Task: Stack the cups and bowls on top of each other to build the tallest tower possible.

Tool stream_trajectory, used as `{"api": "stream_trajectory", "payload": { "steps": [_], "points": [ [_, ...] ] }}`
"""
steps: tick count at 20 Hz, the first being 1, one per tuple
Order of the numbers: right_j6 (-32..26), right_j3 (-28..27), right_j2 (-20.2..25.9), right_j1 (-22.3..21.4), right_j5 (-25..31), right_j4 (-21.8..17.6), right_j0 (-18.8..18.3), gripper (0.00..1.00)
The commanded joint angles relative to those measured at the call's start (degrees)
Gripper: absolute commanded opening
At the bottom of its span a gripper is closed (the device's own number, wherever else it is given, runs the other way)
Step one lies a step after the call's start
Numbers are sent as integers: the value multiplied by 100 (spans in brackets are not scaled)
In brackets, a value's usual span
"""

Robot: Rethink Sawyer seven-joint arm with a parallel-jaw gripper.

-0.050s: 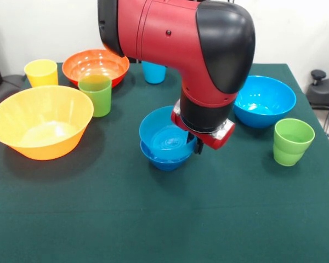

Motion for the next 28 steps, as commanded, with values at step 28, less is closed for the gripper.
{"api": "stream_trajectory", "payload": {
  "steps": [28],
  "points": [
    [-133, -245, 341, 65, 464, -711, 55, 0]
  ]
}}
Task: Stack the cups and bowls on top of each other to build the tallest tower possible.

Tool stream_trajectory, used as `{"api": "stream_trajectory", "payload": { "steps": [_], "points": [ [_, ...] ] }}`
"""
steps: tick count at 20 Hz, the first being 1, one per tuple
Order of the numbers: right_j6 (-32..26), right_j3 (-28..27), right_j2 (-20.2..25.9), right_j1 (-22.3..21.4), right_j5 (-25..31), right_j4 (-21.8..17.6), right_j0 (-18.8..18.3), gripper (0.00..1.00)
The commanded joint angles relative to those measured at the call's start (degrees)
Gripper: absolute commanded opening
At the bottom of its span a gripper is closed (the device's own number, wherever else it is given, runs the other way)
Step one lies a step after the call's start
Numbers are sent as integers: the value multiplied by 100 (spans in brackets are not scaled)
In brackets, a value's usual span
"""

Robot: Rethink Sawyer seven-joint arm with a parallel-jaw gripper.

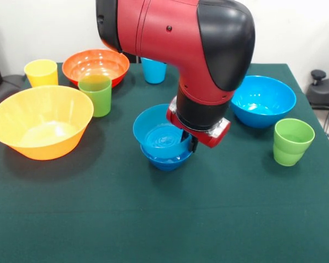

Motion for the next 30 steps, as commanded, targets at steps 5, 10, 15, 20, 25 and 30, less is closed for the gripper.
{"api": "stream_trajectory", "payload": {
  "steps": [5, 10, 15, 20, 25, 30],
  "points": [
    [-75, -235, 381, 105, 451, -462, 98, 0],
    [-120, -208, 384, 119, 347, -489, 98, 0],
    [-185, -174, 377, 97, 261, -525, 82, 0],
    [-272, -50, 355, 41, 73, -596, 82, 0],
    [-305, -61, 364, 36, 49, -660, 91, 0],
    [-358, -93, 382, 37, 62, -769, 84, 0]
  ]
}}
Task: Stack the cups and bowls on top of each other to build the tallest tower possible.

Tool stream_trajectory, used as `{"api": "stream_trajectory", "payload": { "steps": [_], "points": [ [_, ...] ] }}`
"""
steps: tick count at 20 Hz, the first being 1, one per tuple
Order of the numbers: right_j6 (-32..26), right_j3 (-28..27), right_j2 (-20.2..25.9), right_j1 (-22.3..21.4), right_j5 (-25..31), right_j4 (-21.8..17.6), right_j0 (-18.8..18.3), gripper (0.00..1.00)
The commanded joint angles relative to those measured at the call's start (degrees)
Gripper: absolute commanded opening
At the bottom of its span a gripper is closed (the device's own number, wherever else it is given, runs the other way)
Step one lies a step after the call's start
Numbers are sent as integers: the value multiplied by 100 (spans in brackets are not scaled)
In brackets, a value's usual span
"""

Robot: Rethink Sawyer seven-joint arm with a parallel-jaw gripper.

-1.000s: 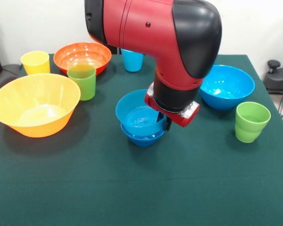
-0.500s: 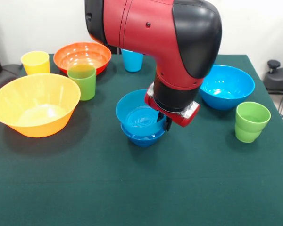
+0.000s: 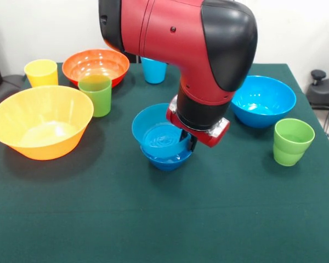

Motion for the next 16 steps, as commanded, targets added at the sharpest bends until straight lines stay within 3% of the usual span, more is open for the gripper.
{"api": "stream_trajectory", "payload": {
  "steps": [1, 16],
  "points": [
    [-376, -95, 384, 36, 62, -620, 58, 0],
    [-335, 85, 510, -70, -236, -764, 20, 0]
  ]
}}
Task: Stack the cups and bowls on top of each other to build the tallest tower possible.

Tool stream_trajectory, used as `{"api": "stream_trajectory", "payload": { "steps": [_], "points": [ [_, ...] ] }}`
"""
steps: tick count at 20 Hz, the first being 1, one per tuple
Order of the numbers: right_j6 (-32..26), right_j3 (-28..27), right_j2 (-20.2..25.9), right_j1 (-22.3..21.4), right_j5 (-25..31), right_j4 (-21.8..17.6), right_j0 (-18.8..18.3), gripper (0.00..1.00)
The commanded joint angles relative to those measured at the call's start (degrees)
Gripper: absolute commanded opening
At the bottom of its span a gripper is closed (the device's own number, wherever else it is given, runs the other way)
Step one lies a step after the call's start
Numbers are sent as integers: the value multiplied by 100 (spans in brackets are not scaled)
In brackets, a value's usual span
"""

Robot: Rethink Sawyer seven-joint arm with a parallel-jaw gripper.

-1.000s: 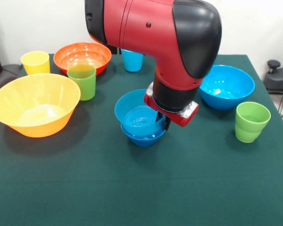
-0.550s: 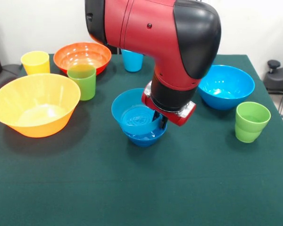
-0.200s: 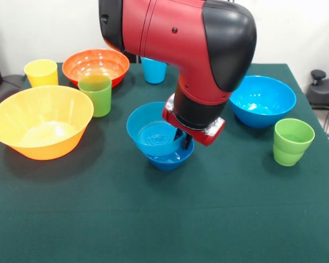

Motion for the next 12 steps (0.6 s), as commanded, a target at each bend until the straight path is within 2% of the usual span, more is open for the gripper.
{"api": "stream_trajectory", "payload": {
  "steps": [1, 2, 3, 12],
  "points": [
    [-333, 85, 516, -50, -243, -463, 18, 0],
    [-332, 79, 518, -47, -239, -461, 18, 0],
    [-314, 92, 528, -50, -240, -442, 13, 100],
    [-190, 100, 558, -45, -209, -345, 1, 100]
  ]
}}
